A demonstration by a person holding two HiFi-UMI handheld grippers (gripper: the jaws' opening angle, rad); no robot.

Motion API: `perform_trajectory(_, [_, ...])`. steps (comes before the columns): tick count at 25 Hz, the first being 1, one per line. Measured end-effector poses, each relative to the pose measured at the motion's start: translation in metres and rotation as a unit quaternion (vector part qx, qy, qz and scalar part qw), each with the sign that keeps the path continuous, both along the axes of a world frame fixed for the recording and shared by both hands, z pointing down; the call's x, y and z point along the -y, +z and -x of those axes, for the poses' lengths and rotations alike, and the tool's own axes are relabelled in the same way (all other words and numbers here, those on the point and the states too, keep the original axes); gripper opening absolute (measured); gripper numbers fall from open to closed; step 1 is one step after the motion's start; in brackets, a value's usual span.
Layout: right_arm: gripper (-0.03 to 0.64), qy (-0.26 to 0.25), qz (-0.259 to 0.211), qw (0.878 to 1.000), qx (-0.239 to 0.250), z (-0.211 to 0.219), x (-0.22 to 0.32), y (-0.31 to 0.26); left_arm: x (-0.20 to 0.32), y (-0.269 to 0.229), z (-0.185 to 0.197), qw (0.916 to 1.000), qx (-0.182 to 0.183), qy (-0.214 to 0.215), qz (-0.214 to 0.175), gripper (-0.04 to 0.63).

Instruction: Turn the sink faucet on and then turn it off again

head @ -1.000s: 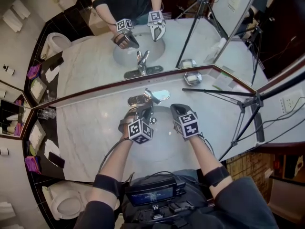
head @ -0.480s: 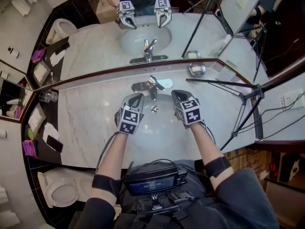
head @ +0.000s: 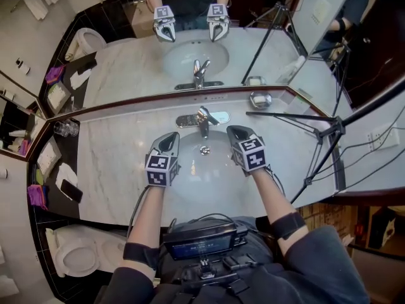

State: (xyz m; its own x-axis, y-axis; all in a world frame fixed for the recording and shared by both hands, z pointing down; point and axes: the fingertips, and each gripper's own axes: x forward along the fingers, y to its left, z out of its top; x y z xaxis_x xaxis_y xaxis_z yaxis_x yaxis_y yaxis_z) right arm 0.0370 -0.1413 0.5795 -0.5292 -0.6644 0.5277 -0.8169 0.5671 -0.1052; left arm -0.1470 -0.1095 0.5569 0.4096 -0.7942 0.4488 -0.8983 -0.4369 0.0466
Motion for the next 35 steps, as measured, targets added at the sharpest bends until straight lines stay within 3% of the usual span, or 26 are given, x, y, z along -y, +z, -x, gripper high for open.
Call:
perform_trajectory(3, [0.020,-0.001,0.001,1.000,-0.003,0.001,-0.004,-0.001,-0.005,-0.001,0.006,0.9998,-0.016,-0.011,-0.001,0.003])
perform_trajectory(17, [0.021,-0.008,0.004,1.000,-0.001,0.003,-0.012,0.009,-0.009,0.000,0.010,0.9998,-0.004,-0.016,-0.009,0.003])
perform_trajectory(20, [0.021,-0.017,-0.009,0.999,-0.029,0.003,-0.011,0.008,-0.007,0.002,0.010,0.9998,-0.002,-0.019,-0.006,0.003])
perform_trajectory(24, [0.026,-0.061,-0.038,0.992,-0.104,0.009,-0.011,0.016,-0.002,0.002,0.009,0.9998,-0.005,-0.019,-0.007,0.003])
perform_trajectory(27, [0.075,-0.111,-0.077,0.972,-0.193,0.013,-0.007,0.034,-0.001,0.004,0.009,0.9998,-0.004,-0.021,0.000,0.003])
perform_trajectory(31, [0.175,-0.191,-0.144,0.916,-0.323,0.021,-0.001,0.050,-0.001,0.009,0.010,0.9997,-0.001,-0.023,0.006,0.003])
perform_trajectory(35, [0.204,-0.237,-0.182,0.870,-0.392,0.024,0.011,0.066,0.003,0.013,0.011,0.9996,0.003,-0.026,0.008,0.003])
